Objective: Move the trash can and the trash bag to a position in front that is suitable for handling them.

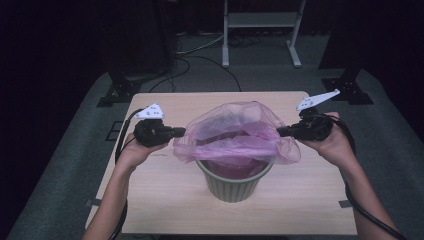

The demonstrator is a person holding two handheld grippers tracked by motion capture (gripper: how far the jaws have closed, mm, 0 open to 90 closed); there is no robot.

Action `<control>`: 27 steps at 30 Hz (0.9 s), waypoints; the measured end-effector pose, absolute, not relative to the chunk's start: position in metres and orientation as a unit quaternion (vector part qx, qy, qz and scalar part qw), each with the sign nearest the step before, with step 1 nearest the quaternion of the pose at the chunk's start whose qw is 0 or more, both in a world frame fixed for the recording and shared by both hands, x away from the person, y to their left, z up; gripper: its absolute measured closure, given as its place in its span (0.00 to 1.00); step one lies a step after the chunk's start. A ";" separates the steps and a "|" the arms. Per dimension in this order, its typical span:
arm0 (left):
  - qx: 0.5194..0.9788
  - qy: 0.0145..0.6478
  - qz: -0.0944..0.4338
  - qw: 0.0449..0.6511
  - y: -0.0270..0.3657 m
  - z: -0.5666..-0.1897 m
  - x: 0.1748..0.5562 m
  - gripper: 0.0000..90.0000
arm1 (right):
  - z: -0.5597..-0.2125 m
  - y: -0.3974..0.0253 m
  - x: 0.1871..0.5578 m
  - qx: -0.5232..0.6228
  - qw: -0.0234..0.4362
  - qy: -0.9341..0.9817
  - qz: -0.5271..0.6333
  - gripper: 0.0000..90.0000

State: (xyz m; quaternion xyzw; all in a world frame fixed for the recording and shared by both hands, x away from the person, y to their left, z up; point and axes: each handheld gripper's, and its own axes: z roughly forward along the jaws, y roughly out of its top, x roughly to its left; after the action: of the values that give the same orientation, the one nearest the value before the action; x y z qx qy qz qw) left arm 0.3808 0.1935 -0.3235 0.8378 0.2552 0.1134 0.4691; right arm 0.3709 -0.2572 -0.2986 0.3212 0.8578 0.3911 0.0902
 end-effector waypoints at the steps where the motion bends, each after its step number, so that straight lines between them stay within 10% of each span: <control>1: 0.839 0.257 0.113 0.466 0.194 -0.326 0.382 1.00 | -0.302 -0.258 0.372 0.324 0.086 0.856 0.392 1.00; 27: 0.839 0.296 0.083 0.448 0.192 -0.370 0.406 1.00 | -0.354 -0.265 0.391 0.359 0.033 0.852 0.378 0.99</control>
State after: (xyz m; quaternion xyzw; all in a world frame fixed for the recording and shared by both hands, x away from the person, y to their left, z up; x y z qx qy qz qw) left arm 0.4060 0.1923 -0.3699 0.8391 0.2965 0.0834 0.4483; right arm 0.3909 -0.2646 -0.3542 0.3591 0.8525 0.3785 0.0329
